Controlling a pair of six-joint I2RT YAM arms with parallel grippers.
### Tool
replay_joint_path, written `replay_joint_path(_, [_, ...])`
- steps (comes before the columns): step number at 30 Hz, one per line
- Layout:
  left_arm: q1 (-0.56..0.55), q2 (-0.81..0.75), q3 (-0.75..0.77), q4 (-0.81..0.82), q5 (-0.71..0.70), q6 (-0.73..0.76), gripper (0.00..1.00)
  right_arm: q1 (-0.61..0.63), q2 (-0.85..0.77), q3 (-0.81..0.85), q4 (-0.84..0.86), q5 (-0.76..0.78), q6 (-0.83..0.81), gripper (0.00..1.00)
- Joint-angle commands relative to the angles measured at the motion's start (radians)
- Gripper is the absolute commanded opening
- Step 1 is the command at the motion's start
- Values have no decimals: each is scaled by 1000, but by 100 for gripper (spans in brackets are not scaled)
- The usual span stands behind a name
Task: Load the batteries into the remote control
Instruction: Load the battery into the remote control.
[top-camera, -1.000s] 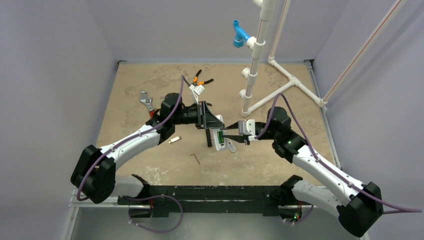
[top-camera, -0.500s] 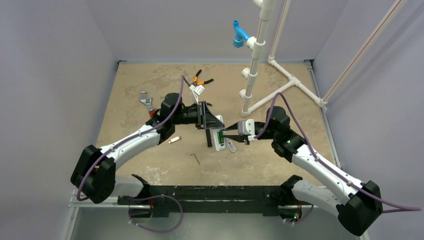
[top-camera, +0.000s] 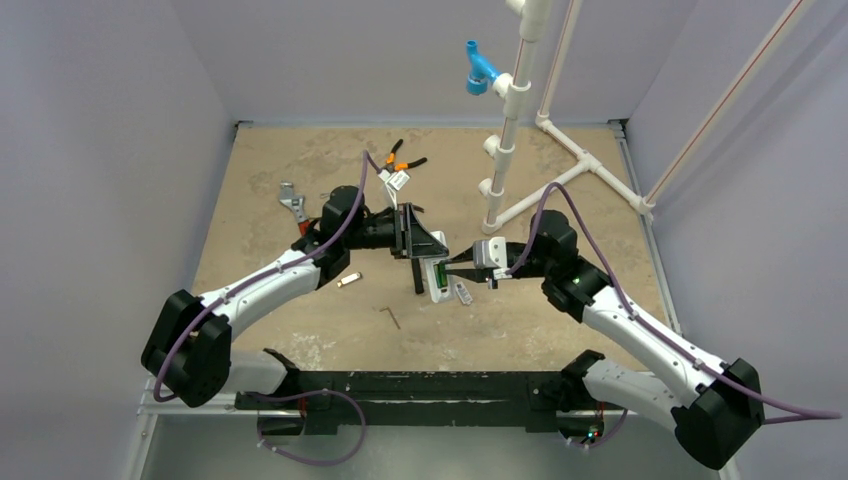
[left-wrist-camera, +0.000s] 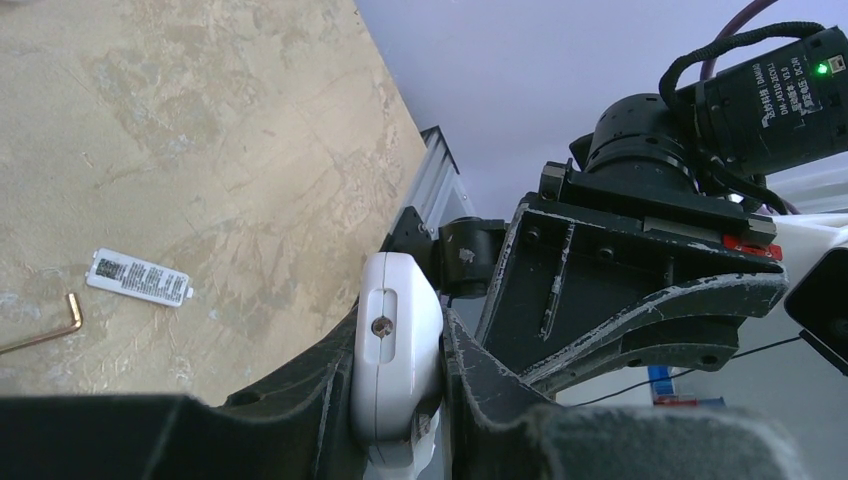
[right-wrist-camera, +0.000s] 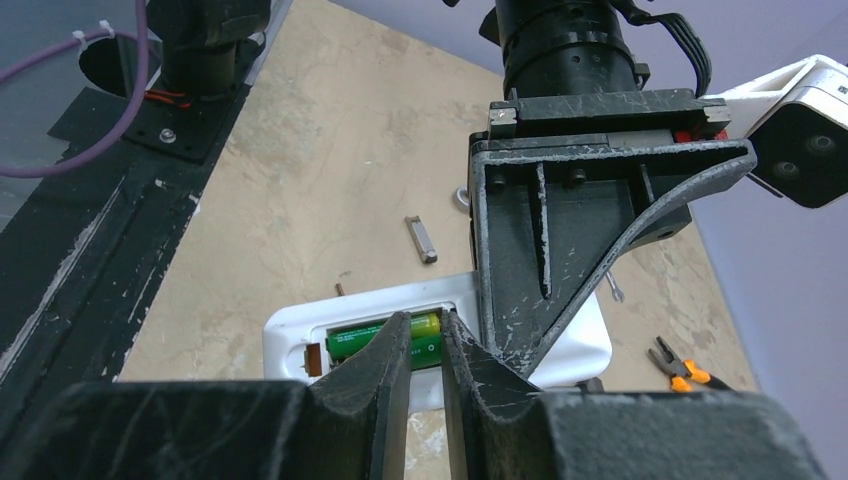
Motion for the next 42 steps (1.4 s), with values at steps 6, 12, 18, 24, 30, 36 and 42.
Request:
replay_joint_path(6, [-3,-5,41,29,18,20,0,1,12,50,-34,-7,-25,14])
replay_joint_path(12, [-3,-7,45,26,15,21,0,1,28,76,-110,24,-29,13])
replay_joint_path(18, [-2,-7,49,25,13,21,0,1,31,65,-125,5,-32,12])
replay_joint_path(24, [-4,-4,56,25,14,21,0,1,35,65,-147,-8,-31,13])
replay_joint_path(30, [-3,-2,59,25,15,22,0,1,49,63,-160,-33,-22,14])
replay_joint_path(36, [-3,-1,64,25,15,21,0,3,67,66,-176,-35,-18,13])
replay_joint_path(42, [-3,1,65,23,15,20,0,3,69,65,-194,-35,-20,11])
